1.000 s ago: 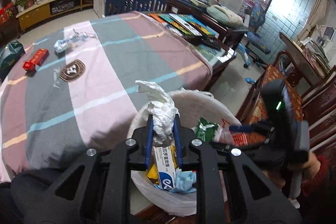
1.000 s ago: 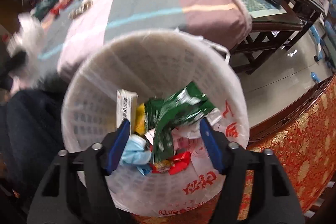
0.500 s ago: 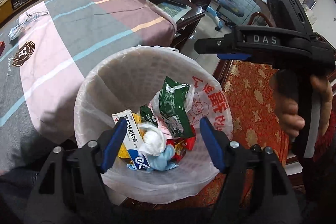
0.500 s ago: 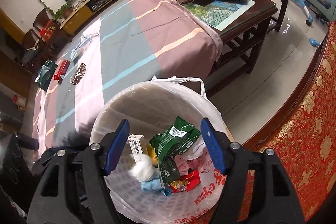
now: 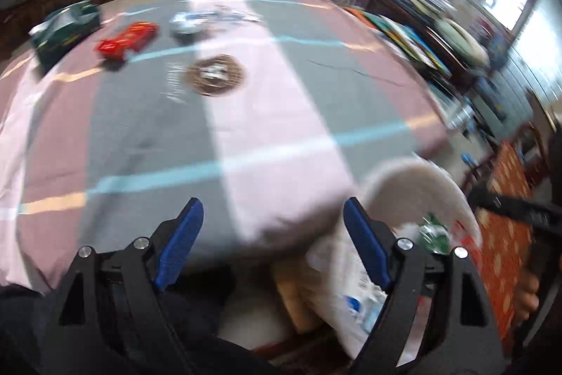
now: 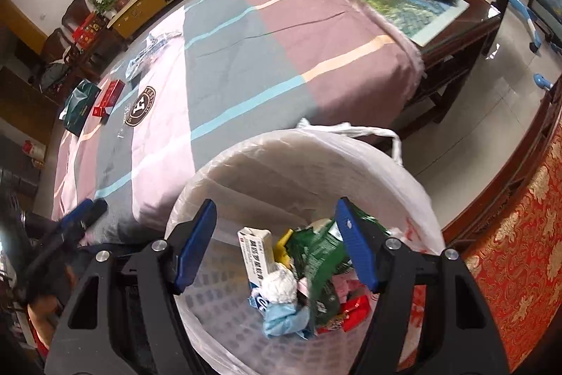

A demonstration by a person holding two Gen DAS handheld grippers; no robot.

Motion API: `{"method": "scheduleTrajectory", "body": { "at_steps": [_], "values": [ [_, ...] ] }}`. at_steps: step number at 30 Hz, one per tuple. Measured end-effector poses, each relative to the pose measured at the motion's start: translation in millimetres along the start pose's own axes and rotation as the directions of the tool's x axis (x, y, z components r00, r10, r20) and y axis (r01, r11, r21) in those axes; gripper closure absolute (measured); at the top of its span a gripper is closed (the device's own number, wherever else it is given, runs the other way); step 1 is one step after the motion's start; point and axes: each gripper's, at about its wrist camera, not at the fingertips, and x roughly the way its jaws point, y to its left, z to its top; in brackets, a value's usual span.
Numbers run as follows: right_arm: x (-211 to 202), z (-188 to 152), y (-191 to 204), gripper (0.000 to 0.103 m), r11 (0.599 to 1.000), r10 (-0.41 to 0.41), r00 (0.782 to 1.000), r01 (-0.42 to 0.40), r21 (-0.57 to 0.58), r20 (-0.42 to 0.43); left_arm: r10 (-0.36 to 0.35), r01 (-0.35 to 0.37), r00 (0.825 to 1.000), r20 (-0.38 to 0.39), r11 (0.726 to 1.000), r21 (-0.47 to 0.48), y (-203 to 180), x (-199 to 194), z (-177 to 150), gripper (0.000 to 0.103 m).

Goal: Collect trash
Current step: 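Move both tools back over the table toward the red box and clear bag, then grasp the red box with the left tool while the right tool grasps the clear plastic bag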

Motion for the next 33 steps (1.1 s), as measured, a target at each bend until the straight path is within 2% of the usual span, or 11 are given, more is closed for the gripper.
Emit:
{"method": "scheduleTrajectory", "body": {
  "at_steps": [3,8,12,17,21,24,26,27,30,31,33],
  "values": [
    [14.2,7.6,15.5,0.034,1.000,0.019,1.000,-0.019,-0.007,-0.010,0.061,-0.058,0.998,0.021,0.993,-0.104,56.8,10.3,27.0,0.019],
    [45.4,21.4,47.8,0.034,0.998,0.043,0.998,-0.045,-0.042,-0.056,0.194,-0.179,0.980,0.046,0.957,-0.227,143.9,33.9,74.7,0.018],
    [63.3,38.1,75.0,0.034,0.995,0.060,0.996,-0.065,-0.070,-0.073,0.238,-0.218,0.968,0.075,0.953,-0.213,183.7,53.9,114.4,0.013],
    [84.5,68.9,108.0,0.034,0.994,0.039,0.997,-0.046,-0.102,-0.067,0.220,-0.216,0.969,0.115,0.975,-0.041,191.2,98.7,159.8,0.010],
    [112.0,104.4,143.7,0.034,0.991,0.028,0.998,-0.035,-0.127,-0.060,0.242,-0.249,0.965,0.105,0.966,0.068,187.2,132.6,176.8,0.010],
    [136.8,137.2,176.1,0.034,0.990,0.045,0.998,-0.049,-0.132,-0.034,0.219,-0.227,0.972,0.086,0.969,0.102,190.6,146.2,186.0,0.010],
    [156.8,161.8,199.0,0.029,0.992,0.063,0.998,-0.065,-0.110,-0.022,0.191,-0.199,0.978,0.086,0.975,0.097,193.5,148.8,186.1,0.019],
    [166.9,172.0,209.2,0.028,0.993,0.074,0.997,-0.075,-0.094,-0.018,0.171,-0.177,0.982,0.074,0.981,0.083,197.1,150.2,185.9,0.034],
    [206.8,205.1,240.8,0.027,0.989,0.143,0.989,-0.145,-0.033,-0.048,0.126,-0.129,0.990,0.064,0.991,0.041,203.5,146.4,182.5,0.037],
    [219.0,212.8,249.0,0.027,0.990,0.138,0.988,-0.139,-0.017,-0.062,0.118,-0.121,0.991,0.069,0.992,0.043,202.4,144.2,180.7,0.038],
    [237.7,223.2,259.3,0.027,0.997,0.070,0.996,-0.068,0.032,-0.054,0.107,-0.112,0.991,0.083,0.992,0.056,198.8,139.4,178.3,0.038]
  ]
}}
